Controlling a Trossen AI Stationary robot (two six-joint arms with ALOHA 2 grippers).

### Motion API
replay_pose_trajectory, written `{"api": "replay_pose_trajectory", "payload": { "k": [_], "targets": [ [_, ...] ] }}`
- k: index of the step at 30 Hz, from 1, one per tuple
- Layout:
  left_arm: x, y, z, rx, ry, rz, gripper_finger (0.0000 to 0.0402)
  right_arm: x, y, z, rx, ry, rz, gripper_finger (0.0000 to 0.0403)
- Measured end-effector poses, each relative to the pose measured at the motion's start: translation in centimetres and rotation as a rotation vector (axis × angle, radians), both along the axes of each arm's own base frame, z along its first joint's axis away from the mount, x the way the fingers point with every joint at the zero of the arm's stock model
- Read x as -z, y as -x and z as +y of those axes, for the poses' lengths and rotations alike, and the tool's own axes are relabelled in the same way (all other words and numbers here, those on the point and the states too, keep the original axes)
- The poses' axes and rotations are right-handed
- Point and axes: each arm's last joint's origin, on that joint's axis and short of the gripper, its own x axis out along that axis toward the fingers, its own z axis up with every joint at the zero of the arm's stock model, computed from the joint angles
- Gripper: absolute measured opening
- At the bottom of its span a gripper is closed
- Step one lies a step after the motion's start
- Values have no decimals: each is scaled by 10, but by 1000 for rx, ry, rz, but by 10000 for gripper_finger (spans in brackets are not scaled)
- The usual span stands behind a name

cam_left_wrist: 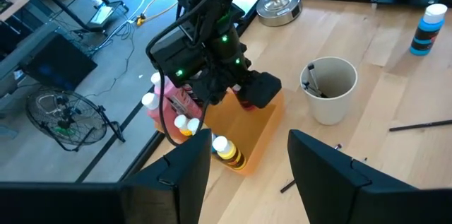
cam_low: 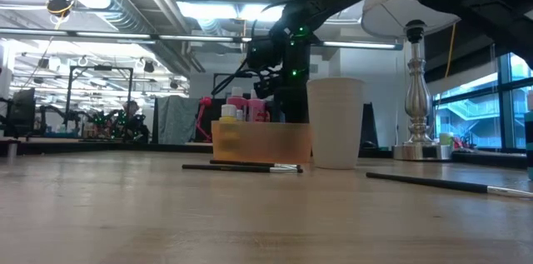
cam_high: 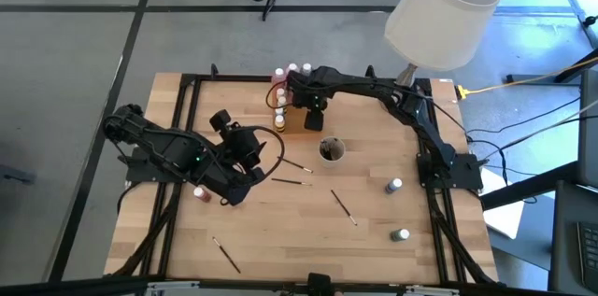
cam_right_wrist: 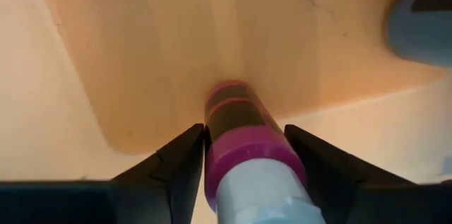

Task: Pick & Place Paint Supplies
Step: Put the small pink paint bottle into the orange bin

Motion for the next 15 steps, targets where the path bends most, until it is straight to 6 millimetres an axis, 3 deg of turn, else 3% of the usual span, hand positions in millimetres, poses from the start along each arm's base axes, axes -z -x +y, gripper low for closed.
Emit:
{"api": "replay_pose_trajectory", "payload": {
  "k": [15],
  "targets": [
    [0, 0, 0, 3, 6, 3, 184, -1, 0, 0, -11, 5, 0, 204]
  ]
}}
